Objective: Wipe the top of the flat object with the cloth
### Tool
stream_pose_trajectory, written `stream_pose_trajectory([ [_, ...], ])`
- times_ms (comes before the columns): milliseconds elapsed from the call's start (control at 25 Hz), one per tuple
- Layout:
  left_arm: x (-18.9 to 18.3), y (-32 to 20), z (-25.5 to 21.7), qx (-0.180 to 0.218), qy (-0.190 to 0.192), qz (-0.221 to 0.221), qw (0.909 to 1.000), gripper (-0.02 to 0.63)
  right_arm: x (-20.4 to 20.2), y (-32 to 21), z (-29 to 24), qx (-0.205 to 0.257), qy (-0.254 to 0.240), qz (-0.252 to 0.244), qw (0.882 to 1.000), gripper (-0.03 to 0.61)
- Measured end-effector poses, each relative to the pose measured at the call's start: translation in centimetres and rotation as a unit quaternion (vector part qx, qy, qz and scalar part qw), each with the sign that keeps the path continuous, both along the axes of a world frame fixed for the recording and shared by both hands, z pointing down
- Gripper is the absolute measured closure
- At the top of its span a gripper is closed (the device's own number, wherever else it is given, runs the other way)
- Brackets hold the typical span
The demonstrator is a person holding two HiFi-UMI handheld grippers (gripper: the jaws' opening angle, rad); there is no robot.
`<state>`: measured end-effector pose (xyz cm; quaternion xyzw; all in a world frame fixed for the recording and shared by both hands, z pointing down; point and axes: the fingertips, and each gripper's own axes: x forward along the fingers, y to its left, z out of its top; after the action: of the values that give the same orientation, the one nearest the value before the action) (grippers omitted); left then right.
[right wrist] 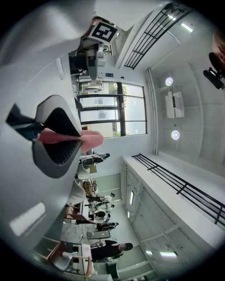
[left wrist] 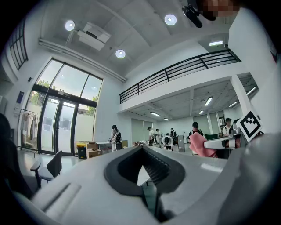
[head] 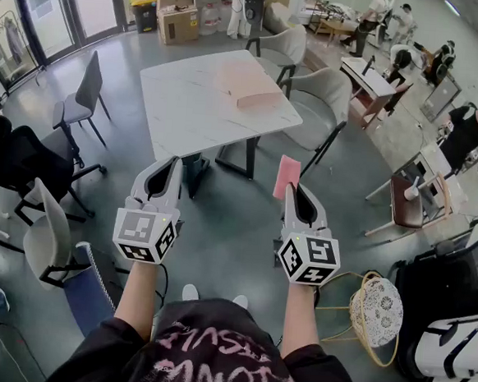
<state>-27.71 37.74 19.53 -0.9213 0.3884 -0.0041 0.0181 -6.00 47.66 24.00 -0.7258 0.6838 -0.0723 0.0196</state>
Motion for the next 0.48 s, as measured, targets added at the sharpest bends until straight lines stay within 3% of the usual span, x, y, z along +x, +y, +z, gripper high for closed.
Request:
stream_pose_trajectory([
  [480, 1.1, 0.8, -0.6, 0.005, 0.008, 0.005, 0.9999, 0.614, 0.7, 0.1, -0.3, 0.003, 0.002, -0.006, 1.000, 0.534],
])
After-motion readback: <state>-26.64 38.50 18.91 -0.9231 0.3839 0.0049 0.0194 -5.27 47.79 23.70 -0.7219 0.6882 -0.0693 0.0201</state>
